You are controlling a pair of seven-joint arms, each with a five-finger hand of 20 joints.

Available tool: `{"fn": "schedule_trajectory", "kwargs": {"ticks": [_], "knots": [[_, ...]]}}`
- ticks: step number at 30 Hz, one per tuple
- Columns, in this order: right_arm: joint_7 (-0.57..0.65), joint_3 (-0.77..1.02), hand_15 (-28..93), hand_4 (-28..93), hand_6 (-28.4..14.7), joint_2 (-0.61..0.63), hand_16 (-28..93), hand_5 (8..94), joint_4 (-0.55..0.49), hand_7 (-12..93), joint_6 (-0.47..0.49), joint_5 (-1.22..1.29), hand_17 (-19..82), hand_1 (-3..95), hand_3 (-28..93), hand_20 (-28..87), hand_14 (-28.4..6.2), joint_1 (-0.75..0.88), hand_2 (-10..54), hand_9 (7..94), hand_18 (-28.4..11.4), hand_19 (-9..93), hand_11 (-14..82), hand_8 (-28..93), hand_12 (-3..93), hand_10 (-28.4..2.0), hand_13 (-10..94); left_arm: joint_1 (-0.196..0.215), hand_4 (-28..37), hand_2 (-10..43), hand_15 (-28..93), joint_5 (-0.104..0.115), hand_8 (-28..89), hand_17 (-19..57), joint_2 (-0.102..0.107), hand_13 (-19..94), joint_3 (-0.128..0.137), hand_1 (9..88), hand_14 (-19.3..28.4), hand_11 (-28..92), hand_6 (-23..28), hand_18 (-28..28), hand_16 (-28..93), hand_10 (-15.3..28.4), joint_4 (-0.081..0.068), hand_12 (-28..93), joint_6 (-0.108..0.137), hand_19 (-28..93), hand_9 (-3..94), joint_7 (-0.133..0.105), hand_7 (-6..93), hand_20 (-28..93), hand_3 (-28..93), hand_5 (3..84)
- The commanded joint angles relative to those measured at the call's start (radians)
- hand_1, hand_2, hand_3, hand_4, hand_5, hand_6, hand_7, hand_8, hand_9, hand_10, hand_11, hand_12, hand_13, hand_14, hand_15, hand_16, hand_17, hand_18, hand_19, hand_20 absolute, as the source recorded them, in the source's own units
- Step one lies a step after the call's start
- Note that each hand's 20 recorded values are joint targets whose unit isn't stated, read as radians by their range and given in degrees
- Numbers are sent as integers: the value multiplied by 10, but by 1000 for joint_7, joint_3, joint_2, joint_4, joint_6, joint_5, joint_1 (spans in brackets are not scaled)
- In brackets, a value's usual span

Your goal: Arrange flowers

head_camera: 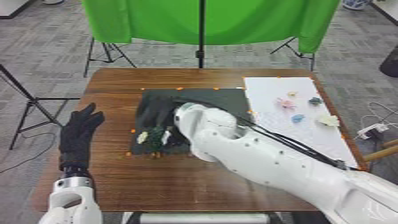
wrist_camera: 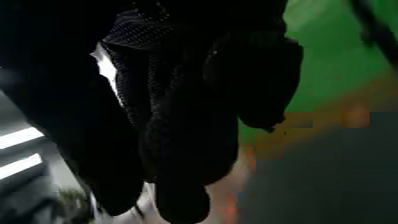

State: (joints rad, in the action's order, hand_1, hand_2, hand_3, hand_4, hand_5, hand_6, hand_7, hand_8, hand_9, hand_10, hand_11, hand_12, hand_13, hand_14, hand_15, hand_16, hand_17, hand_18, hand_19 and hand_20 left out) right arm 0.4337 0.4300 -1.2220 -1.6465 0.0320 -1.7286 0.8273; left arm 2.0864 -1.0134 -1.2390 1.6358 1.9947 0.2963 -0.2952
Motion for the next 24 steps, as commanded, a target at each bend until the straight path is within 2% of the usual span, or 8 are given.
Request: {"fn": "schedule_trajectory", "kwargs": {"ticks": [1, 3, 6, 8, 9, 11, 16, 24], "knots": [[66, 392, 519, -141, 2, 419, 346, 616, -356, 125, -69, -237, 578, 490, 627, 449, -66, 249, -95, 750, -130, 932, 187, -85, 251, -146, 841, 36, -283, 98, 227, -8, -55, 11, -23, 308, 15, 161, 165, 182, 53, 141, 23, 132, 8, 146, -1, 91, 439, 8, 89, 194, 650, 437], [153, 475, 523, -140, -13, 488, 344, 599, -394, 115, -52, -382, 552, 462, 627, 453, -76, 339, -95, 704, -141, 931, 182, -78, 228, -160, 810, 50, -283, 94, 228, -8, -55, 11, -31, 308, 26, 162, 166, 182, 52, 141, 24, 132, 15, 146, -2, 91, 439, 11, 90, 194, 652, 438], [222, 569, 534, -138, -32, 568, 344, 562, -382, 91, 30, -493, 549, 450, 622, 461, -86, 435, -95, 656, -141, 932, 144, -69, 212, -176, 787, 60, -283, 85, 230, -13, -56, 10, -33, 310, 39, 172, 166, 182, 52, 142, 23, 132, 30, 147, 29, 92, 441, 13, 91, 195, 657, 439], [266, 644, 540, -141, -38, 588, 342, 537, -375, 79, 107, -436, 546, 442, 616, 466, -92, 487, -95, 632, -139, 932, 121, -61, 204, -185, 773, 63, -282, 64, 232, -14, -56, 11, -30, 310, 51, 197, 167, 183, 52, 142, 23, 133, 32, 147, 26, 92, 442, 8, 92, 195, 666, 440], [286, 679, 540, -144, -41, 597, 339, 526, -362, 72, 131, -441, 542, 436, 610, 466, -98, 520, -95, 621, -141, 929, 112, -58, 202, -188, 763, 64, -281, 44, 232, -23, -56, 11, -28, 309, 57, 217, 167, 183, 53, 142, 23, 133, 33, 147, 25, 92, 443, 6, 92, 195, 671, 440], [304, 731, 541, -147, -41, 602, 335, 518, -340, 67, 148, -438, 537, 429, 606, 467, -100, 571, -95, 609, -144, 926, 106, -55, 201, -192, 757, 62, -269, 19, 233, -25, -56, 13, -27, 310, 61, 245, 166, 183, 52, 142, 22, 132, 33, 147, 20, 96, 442, 7, 93, 198, 672, 440], [326, 737, 544, -155, -35, 607, 329, 508, -268, 62, 152, -449, 532, 414, 608, 469, -104, 618, -95, 597, -148, 922, 98, -52, 201, -196, 750, 58, -237, -5, 233, -29, -57, 14, -25, 311, 50, 265, 165, 186, 51, 141, 22, 129, 30, 148, 15, 99, 441, 16, 95, 201, 664, 440], [314, 703, 555, -160, -37, 581, 323, 502, -208, 63, 64, -376, 551, 408, 603, 463, -94, 623, -95, 609, -139, 923, 94, -51, 189, -193, 772, 60, -238, -9, 233, -38, -59, 13, -28, 311, 39, 267, 164, 188, 50, 141, 21, 129, 28, 146, -1, 97, 441, 23, 99, 201, 667, 439]]}}
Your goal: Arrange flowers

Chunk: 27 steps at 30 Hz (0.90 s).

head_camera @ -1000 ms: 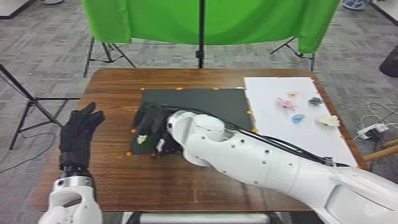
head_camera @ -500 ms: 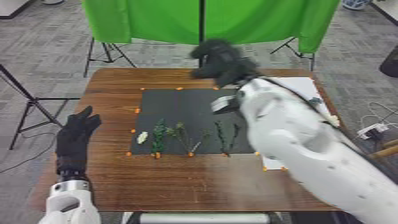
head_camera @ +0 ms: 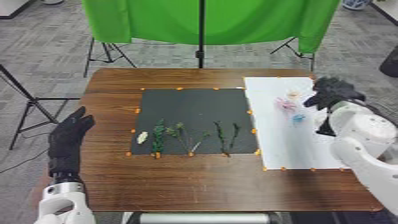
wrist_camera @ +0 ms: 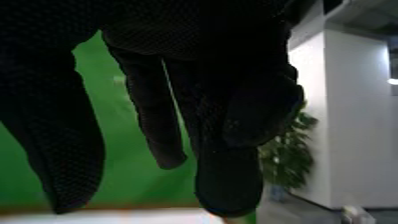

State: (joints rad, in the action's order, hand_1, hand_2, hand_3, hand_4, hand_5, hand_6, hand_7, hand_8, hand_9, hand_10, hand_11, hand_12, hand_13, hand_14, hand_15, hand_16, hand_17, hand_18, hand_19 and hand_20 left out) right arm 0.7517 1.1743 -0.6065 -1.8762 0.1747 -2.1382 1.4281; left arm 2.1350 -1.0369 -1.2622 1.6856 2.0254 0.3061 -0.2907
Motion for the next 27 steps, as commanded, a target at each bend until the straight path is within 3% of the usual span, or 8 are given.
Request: {"fn": "schedule_trajectory", "kwargs": {"ticks": [1, 3, 6, 10, 12, 18, 21, 27], "knots": [[-5, -47, 557, -161, -37, -37, 323, 504, 26, 65, -77, 42, 554, 409, 602, 463, -93, 18, -95, 615, -138, 924, 97, -51, 189, -193, 776, 13, -238, -9, 234, -21, -59, 13, -5, 311, -9, 267, 164, 188, 50, 141, 21, 129, -1, 147, -14, 98, 441, 21, 99, 202, 667, 440], [-5, -56, 558, -160, -37, -39, 322, 506, 31, 67, -69, 47, 557, 410, 601, 461, -91, 15, -95, 620, -137, 925, 98, -52, 186, -193, 780, 16, -234, -14, 234, -62, -59, 17, -5, 313, 1, 273, 164, 188, 51, 142, 21, 129, -3, 146, -42, 104, 441, 38, 98, 205, 668, 440], [-10, -74, 559, -158, -35, -42, 323, 508, 47, 69, -64, 52, 558, 412, 604, 460, -90, 10, -95, 623, -136, 926, 101, -53, 185, -193, 782, 21, -204, -47, 235, -172, -59, 21, -5, 315, 19, 313, 163, 189, 50, 140, 17, 127, -3, 145, -100, 109, 440, 78, 99, 209, 646, 442], [-11, -115, 559, -156, -32, -46, 323, 512, 72, 74, -56, 41, 561, 420, 607, 457, -88, 1, -95, 625, -134, 927, 103, -55, 183, -192, 786, 26, -181, -70, 233, -234, -60, 20, 5, 314, 27, 341, 161, 189, 47, 138, 18, 123, -1, 146, -158, 101, 439, 93, 104, 206, 634, 446], [-14, -138, 560, -155, -27, -50, 322, 524, 88, 80, -82, 18, 563, 432, 611, 455, -84, -1, -95, 634, -132, 926, 106, -55, 183, -190, 792, 29, -174, -73, 230, -262, -60, 19, 6, 314, 31, 346, 160, 188, 47, 139, 18, 121, 2, 146, -167, 96, 438, 95, 106, 205, 630, 446], [-45, -203, 535, -167, -14, -55, 326, 646, 156, 126, -285, -64, 628, 530, 603, 436, -49, 1, -95, 741, -86, 912, 147, -87, 171, -155, 867, 25, -164, -77, 225, -249, -61, 17, 7, 314, 31, 349, 158, 188, 46, 140, 20, 120, 2, 146, -159, 90, 439, 89, 108, 204, 625, 448], [-62, -206, 517, -152, -33, -51, 344, 742, 162, 125, -347, -74, 656, 643, 497, 434, -38, 13, -95, 843, -71, 906, 71, 60, 282, -128, 896, 29, -163, -77, 222, -243, -61, 17, 4, 315, 31, 348, 158, 187, 45, 140, 21, 120, 2, 146, -157, 88, 439, 87, 109, 204, 625, 449], [-101, -120, 505, -139, -35, -34, 350, 803, 3, 152, -381, 14, 683, 684, 500, 435, -31, 45, -95, 904, -59, 896, 71, 102, 338, -118, 922, 40, -163, -77, 220, -222, -62, 16, 7, 315, 34, 347, 158, 186, 46, 141, 23, 120, 3, 146, -136, 89, 440, 74, 108, 206, 625, 449]]}}
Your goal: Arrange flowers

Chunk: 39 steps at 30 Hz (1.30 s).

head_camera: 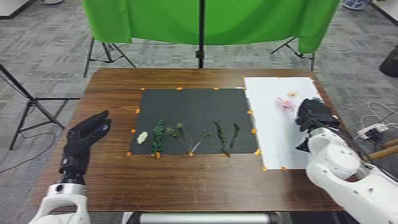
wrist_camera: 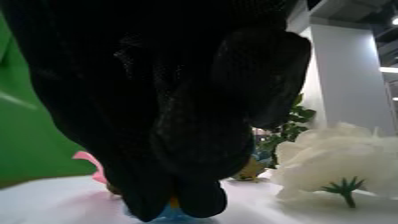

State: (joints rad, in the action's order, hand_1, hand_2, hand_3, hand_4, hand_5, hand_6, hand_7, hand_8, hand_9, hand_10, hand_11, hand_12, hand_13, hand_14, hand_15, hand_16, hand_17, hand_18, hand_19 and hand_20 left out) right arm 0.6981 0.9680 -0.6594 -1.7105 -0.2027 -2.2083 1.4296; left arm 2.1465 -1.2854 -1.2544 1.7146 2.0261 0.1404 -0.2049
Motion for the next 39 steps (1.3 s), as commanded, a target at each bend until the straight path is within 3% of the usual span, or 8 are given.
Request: {"fn": "schedule_trajectory", "kwargs": {"ticks": [1, 7, 12, 15, 18, 21, 27, 39], "knots": [[-58, 86, 504, -138, -35, 17, 351, 804, -198, 151, -5, 95, 684, 685, 500, 435, -31, 25, -95, 906, -59, 896, 70, 104, 341, -118, 924, 32, -163, -76, 221, 32, -62, 16, -1, 315, 8, 347, 159, 186, 46, 141, 24, 121, 2, 146, 36, 89, 440, -15, 107, 206, 625, 449], [-188, -126, 501, -131, -35, -57, 355, 808, -273, 149, -56, 176, 687, 681, 504, 436, -28, -288, -95, 910, -59, 898, 70, 110, 348, -120, 929, 49, -184, -33, 222, 127, -61, 18, 2, 317, 14, 299, 160, 186, 48, 141, 25, 124, 4, 146, 129, 90, 442, -50, 109, 205, 640, 453], [-277, -377, 502, -131, -33, -239, 359, 808, -141, 148, -25, 242, 687, 677, 507, 438, -27, -566, -95, 909, -61, 907, 68, 110, 349, -119, 929, 56, -258, 26, 221, 161, -61, 19, 6, 312, 12, 234, 161, 183, 50, 141, 25, 127, 8, 144, 174, 90, 439, -54, 104, 203, 661, 455], [-292, -479, 505, -133, -32, -352, 361, 809, -48, 147, 36, 272, 688, 674, 508, 438, -25, -648, -95, 908, -61, 908, 68, 109, 349, -117, 929, 51, -277, 87, 221, 184, -60, 19, 6, 311, 3, 193, 162, 181, 50, 140, 25, 130, 0, 144, 155, 90, 438, -70, 102, 202, 655, 455], [-301, -552, 519, -133, -29, -442, 362, 806, 49, 149, 67, 299, 692, 665, 516, 445, -20, -693, -95, 906, -61, 920, 64, 109, 348, -113, 930, 33, -282, 174, 220, 173, -61, 19, 13, 310, -13, 178, 163, 178, 51, 140, 24, 131, -8, 144, 140, 89, 439, -69, 99, 201, 602, 459], [-307, -624, 524, -137, -27, -504, 362, 803, 127, 150, 72, 312, 694, 663, 517, 447, -19, -727, -95, 905, -60, 925, 65, 109, 348, -112, 932, 28, -282, 204, 220, 169, -61, 19, 15, 311, -23, 177, 163, 177, 50, 139, 24, 132, -9, 144, 134, 89, 440, -67, 98, 201, 585, 459], [-316, -696, 528, -140, -22, -607, 362, 796, 272, 147, 74, 334, 694, 661, 519, 448, -19, -769, -95, 899, -63, 930, 59, 101, 343, -110, 934, 29, -283, 185, 220, 163, -60, 19, 17, 311, -27, 168, 163, 175, 50, 139, 25, 132, -5, 146, 124, 89, 439, -62, 97, 200, 609, 459], [-333, -701, 523, -146, -25, -685, 357, 738, 419, 130, 158, 327, 690, 637, 521, 433, -15, -769, -95, 854, -62, 931, 47, 72, 326, -116, 929, -8, -283, 149, 217, 159, -57, 15, 23, 310, -45, 169, 164, 170, 51, 140, 26, 132, -22, 148, 96, 86, 439, -57, 91, 198, 630, 456]]}}
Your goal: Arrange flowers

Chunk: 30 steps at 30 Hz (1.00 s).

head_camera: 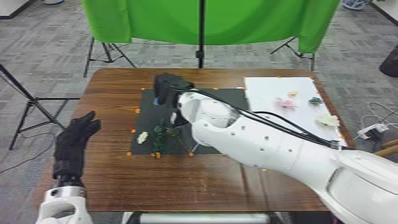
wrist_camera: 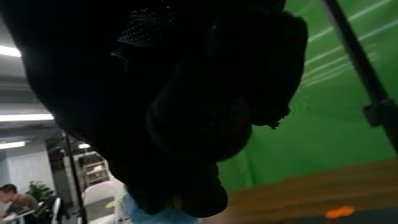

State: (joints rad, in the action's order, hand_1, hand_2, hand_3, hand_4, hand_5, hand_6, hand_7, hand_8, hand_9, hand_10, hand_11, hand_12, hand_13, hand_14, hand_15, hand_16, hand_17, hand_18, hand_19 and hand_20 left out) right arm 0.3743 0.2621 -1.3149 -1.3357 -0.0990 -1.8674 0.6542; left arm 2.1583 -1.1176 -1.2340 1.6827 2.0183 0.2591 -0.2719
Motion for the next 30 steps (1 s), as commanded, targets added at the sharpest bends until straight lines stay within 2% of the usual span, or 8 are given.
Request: {"fn": "schedule_trajectory", "kwargs": {"ticks": [1, 6, 11, 17, 20, 25, 28, 30], "knots": [[-3, 0, 521, -146, -25, -28, 357, 733, 48, 128, 60, -10, 690, 635, 521, 431, -15, 3, -95, 852, -62, 931, 47, 71, 326, -117, 929, -28, -283, 149, 217, -9, -57, 15, 5, 310, -16, 169, 165, 170, 51, 140, 26, 132, -19, 148, -26, 86, 439, 11, 91, 198, 629, 456], [19, -9, 513, -150, -8, -34, 362, 684, 62, 139, 71, -24, 689, 620, 538, 411, -14, 19, -95, 835, -61, 931, 63, 41, 307, -120, 929, -37, -283, 137, 216, -9, -56, 14, 8, 309, -18, 164, 165, 170, 50, 141, 27, 132, -22, 149, -28, 86, 438, 14, 91, 199, 632, 454], [31, -13, 509, -155, 11, -28, 361, 637, 64, 142, 81, -29, 689, 608, 554, 404, -14, 26, -95, 816, -61, 932, 71, -18, 290, -127, 930, -43, -283, 129, 215, -13, -56, 14, 8, 309, -23, 167, 165, 169, 51, 141, 28, 132, -27, 149, -41, 87, 439, 18, 91, 198, 629, 454], [36, 14, 506, -163, 20, 6, 362, 626, 19, 146, 102, -51, 686, 597, 567, 401, -14, 34, -95, 804, -62, 931, 82, -84, 272, -129, 931, -30, -283, 129, 214, -14, -57, 13, 4, 310, -16, 167, 165, 168, 51, 141, 29, 131, -20, 149, -46, 86, 438, 20, 90, 199, 629, 454], [51, 79, 496, -164, 22, 83, 360, 616, -92, 147, 98, -82, 684, 589, 578, 397, -15, 49, -95, 790, -62, 927, 87, -97, 257, -136, 929, -24, -283, 128, 213, -15, -56, 13, 0, 310, -10, 164, 165, 169, 51, 141, 29, 131, -18, 150, -50, 86, 438, 18, 89, 199, 633, 454], [88, 250, 485, -171, 21, 341, 358, 615, -398, 149, -143, -170, 679, 575, 589, 393, -17, 168, -95, 786, -64, 923, 101, -101, 256, -131, 929, -13, -283, 123, 213, -15, -56, 12, -12, 310, -4, 165, 164, 169, 51, 142, 30, 131, -15, 150, -50, 86, 439, 21, 89, 199, 636, 453], [116, 445, 502, -167, 18, 496, 366, 620, -556, 146, -171, -215, 657, 558, 593, 414, -27, 322, -95, 785, -78, 928, 107, -99, 272, -124, 910, -4, -283, 121, 213, -13, -56, 12, -18, 310, 2, 165, 165, 170, 51, 142, 30, 131, -15, 150, -42, 87, 439, 18, 90, 199, 636, 453], [148, 611, 513, -163, 14, 570, 361, 620, -628, 141, -141, -248, 642, 537, 601, 431, -35, 460, -95, 776, -87, 931, 125, -95, 261, -125, 898, -4, -283, 119, 215, -11, -56, 12, -21, 310, 4, 164, 165, 170, 51, 142, 30, 131, -16, 150, -36, 87, 439, 20, 89, 199, 639, 453]]}}
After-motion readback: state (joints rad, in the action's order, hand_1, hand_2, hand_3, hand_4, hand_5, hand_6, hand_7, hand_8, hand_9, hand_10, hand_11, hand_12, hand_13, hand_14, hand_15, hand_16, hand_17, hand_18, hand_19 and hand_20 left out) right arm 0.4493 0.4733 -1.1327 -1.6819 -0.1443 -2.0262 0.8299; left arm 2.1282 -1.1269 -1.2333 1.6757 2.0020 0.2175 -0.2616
